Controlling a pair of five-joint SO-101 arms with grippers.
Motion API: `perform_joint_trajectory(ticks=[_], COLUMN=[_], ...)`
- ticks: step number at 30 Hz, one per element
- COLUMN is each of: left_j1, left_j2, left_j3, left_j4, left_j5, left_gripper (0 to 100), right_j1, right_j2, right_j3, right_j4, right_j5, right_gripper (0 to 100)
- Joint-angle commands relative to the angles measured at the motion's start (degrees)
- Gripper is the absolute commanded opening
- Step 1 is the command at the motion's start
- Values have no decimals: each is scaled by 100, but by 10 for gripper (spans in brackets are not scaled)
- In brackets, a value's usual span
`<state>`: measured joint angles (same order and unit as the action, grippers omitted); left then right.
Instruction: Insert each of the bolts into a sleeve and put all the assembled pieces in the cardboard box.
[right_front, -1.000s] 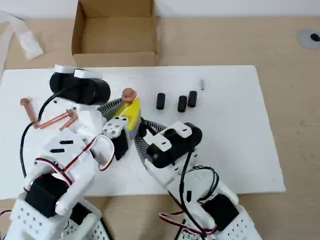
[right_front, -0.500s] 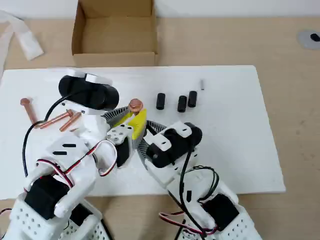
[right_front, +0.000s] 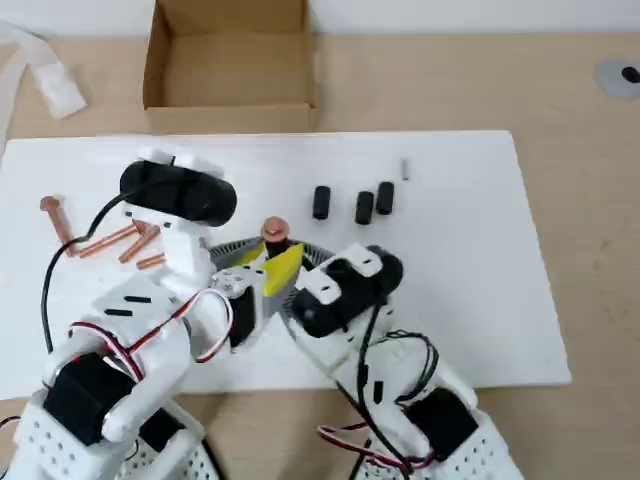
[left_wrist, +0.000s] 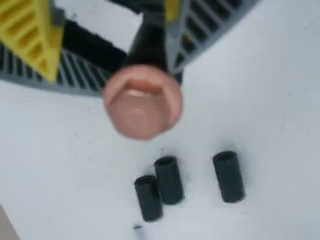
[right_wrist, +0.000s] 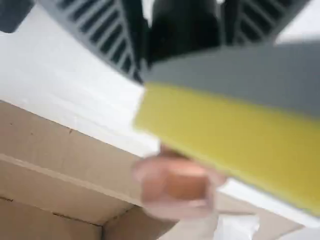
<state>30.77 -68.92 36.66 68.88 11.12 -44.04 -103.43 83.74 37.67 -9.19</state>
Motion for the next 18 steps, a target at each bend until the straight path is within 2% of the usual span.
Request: perform_joint_trajectory(ticks=[1,8,13,18], left_j1=[-510,-1020,-2259,-3464], left_j2=[13,13,13,13], left_j3=[-580,-1442,-1521,-1064], left_j4=[70,1011,1055,809], left_j5=[26,-396,-791,-1116], left_gripper=[158,156,148,73], right_j1=[-66,541,963,1059], right_j2=[-330,171,2018,4505], right_j3=[-382,-611,-1851,-3732], right_j4=[-334,-747,-1310,-1547], right_j5=[70,18,-264,-316], right_gripper=[9,9,9,9])
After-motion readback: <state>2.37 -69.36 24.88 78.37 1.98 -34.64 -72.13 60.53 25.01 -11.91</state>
